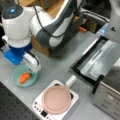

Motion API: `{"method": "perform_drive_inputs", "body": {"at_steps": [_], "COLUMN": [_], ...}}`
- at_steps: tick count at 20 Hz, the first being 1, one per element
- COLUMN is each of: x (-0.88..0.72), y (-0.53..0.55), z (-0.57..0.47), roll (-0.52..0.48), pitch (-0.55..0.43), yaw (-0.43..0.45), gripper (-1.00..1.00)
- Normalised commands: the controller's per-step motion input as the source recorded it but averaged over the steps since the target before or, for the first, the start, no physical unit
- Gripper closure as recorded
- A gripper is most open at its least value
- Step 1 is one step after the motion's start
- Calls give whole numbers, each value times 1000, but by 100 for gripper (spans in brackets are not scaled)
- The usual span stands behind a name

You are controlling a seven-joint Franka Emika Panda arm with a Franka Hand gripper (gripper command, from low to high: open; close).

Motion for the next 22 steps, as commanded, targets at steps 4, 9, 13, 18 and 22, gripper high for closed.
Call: {"method": "perform_drive_inputs", "body": {"at_steps": [4,9,13,18,22], "x": [289,318,327,284,221], "y": [-123,-96,-12,60,9], "z": [116,55,-65,-246,-247], "roll": [197,186,196,223,234], "pitch": [190,192,160,51,13], "yaw": [-28,-3,12,5,-4], "gripper": [-100,-100,-100,-100,-100]}}
